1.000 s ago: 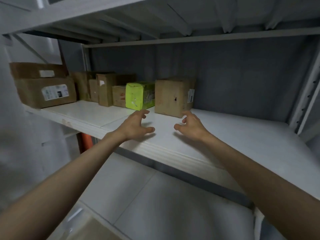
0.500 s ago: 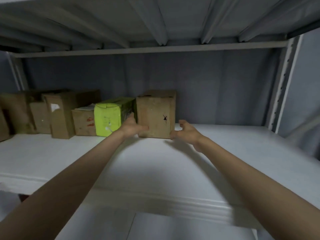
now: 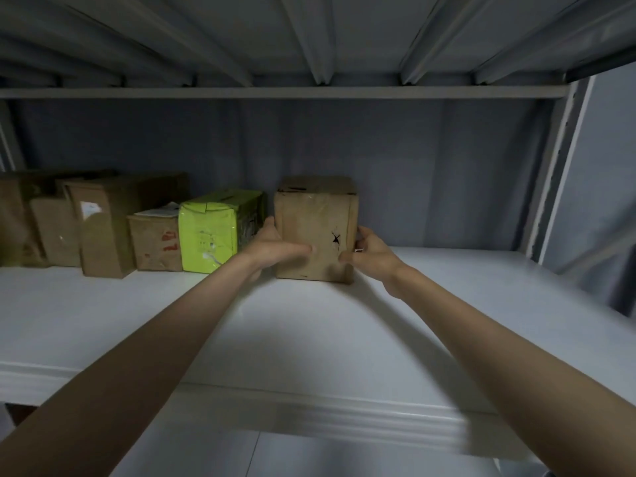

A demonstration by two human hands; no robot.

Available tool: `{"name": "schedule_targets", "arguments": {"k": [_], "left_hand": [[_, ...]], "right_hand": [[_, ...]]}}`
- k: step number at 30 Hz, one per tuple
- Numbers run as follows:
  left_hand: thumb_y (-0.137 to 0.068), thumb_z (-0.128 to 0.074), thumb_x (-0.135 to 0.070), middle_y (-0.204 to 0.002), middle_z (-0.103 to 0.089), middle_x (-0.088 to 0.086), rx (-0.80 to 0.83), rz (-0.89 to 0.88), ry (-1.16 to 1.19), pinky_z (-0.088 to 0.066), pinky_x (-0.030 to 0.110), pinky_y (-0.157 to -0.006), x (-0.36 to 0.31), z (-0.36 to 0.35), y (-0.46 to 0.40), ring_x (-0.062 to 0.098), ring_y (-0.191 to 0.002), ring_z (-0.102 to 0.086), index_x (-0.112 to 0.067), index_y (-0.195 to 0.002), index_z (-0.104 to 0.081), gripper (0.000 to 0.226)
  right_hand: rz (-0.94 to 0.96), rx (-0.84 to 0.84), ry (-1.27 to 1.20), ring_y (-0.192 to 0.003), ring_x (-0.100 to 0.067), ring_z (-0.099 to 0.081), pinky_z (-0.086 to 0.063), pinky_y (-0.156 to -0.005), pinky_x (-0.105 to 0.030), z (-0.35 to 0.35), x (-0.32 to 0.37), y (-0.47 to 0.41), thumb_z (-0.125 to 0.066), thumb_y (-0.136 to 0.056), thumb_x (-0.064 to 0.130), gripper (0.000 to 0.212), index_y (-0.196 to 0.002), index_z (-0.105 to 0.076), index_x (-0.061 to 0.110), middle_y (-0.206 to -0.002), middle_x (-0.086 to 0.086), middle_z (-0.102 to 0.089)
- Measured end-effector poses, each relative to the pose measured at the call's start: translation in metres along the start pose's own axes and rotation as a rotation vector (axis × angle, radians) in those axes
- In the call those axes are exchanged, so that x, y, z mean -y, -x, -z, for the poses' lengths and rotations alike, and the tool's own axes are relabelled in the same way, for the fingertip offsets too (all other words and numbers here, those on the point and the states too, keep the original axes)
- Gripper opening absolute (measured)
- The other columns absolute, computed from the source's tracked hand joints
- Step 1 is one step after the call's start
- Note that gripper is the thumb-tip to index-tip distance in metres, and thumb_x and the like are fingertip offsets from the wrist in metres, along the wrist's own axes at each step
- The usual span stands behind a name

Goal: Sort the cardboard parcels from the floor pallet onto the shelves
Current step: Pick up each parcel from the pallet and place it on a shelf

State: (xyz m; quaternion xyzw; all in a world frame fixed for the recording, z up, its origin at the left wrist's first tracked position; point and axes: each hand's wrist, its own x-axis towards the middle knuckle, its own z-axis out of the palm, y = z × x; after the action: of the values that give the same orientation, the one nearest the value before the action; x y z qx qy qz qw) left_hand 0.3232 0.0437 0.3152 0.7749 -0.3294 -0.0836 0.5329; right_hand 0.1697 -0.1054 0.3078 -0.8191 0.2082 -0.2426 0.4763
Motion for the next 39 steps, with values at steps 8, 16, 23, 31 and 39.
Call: {"name": "schedule_targets", "arguments": {"k": [8,16,23,31,39], "left_hand": [[-0.048,-0.094,-0.061,-0.166,-0.015,0.008,-0.259,-0.107,0.024,-0.023,0.029,-0.116,-0.034,-0.043,0.057,0.023,-0.150,-0.025,-0.030,-0.159,0.010,0.155],[-0.031,-0.089,-0.077,-0.156,-0.014,0.007,-0.342,-0.154,0.039,-0.025,0.030,-0.114,-0.071,-0.096,0.127,0.026,-0.147,-0.026,-0.046,-0.156,0.008,0.161],[-0.034,-0.089,-0.077,-0.161,-0.011,0.009,-0.331,-0.140,-0.024,-0.023,0.034,-0.119,-0.096,-0.140,0.202,0.025,-0.148,-0.025,-0.046,-0.155,0.011,0.161],[-0.041,-0.089,-0.075,-0.161,-0.022,-0.002,-0.319,-0.199,0.025,-0.028,0.039,-0.122,-0.130,-0.174,0.285,0.009,-0.139,-0.033,-0.041,-0.159,-0.001,0.151],[-0.048,-0.088,-0.072,-0.158,-0.036,-0.006,-0.165,-0.185,0.212,-0.045,0.053,-0.109,-0.153,-0.171,0.362,0.018,-0.135,-0.049,-0.046,-0.157,-0.007,0.138]], "right_hand": [[0.146,-0.008,0.129,-0.126,-0.031,-0.052,-0.045,-0.111,-0.041,0.019,0.011,0.060,-0.056,-0.089,-0.001,0.064,-0.148,-0.043,0.019,-0.135,-0.011,-0.038],[0.302,0.031,0.243,-0.128,-0.028,-0.042,-0.033,-0.113,-0.026,0.067,0.000,0.159,-0.053,-0.084,-0.012,0.082,-0.158,-0.028,0.013,-0.130,-0.013,-0.037],[0.319,0.093,0.112,-0.118,-0.012,-0.039,-0.028,-0.100,-0.002,0.125,-0.032,0.231,-0.051,-0.088,-0.016,0.080,-0.159,-0.028,0.014,-0.123,-0.005,-0.037],[0.234,0.027,0.114,-0.132,-0.010,-0.034,-0.023,-0.119,-0.021,0.192,-0.070,0.288,-0.062,-0.092,0.007,0.064,-0.152,-0.040,0.018,-0.148,-0.009,-0.032],[0.194,-0.213,0.019,-0.134,-0.021,-0.041,-0.041,-0.112,-0.044,0.254,-0.082,0.356,-0.065,-0.087,0.013,0.056,-0.139,-0.046,0.020,-0.133,-0.002,-0.049]]}}
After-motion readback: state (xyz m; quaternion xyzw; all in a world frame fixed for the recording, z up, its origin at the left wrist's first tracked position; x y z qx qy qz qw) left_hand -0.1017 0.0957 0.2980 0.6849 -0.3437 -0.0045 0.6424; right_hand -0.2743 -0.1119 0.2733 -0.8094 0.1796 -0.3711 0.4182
